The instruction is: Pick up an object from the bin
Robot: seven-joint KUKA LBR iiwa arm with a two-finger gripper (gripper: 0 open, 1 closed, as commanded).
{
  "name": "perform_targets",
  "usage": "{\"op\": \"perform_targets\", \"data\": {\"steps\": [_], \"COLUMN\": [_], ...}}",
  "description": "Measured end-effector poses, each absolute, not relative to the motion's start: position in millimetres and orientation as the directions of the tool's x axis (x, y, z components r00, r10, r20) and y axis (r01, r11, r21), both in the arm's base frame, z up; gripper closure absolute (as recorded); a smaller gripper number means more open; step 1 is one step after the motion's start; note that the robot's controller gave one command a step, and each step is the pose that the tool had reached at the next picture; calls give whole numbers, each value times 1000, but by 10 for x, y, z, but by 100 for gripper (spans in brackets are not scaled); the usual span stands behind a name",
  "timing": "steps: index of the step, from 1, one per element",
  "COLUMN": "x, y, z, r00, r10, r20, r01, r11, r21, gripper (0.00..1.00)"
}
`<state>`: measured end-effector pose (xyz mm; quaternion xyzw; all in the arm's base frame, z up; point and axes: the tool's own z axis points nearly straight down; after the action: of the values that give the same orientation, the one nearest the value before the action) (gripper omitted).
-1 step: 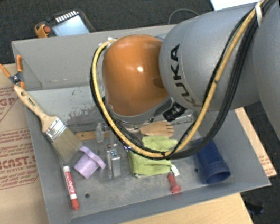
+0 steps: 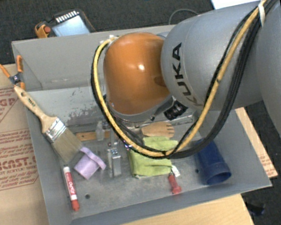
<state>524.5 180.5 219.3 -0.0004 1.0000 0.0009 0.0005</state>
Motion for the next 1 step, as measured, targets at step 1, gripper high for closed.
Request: {"op": "perform_targets", "data": {"steps": [1], "x": [5332], "y": [1177], "z": [1570], "r00": [-1000], "r10": [-19], "r20": [-6], "r01": [-19], "r11": [1000], "r21": [3], "gripper": [0]}}
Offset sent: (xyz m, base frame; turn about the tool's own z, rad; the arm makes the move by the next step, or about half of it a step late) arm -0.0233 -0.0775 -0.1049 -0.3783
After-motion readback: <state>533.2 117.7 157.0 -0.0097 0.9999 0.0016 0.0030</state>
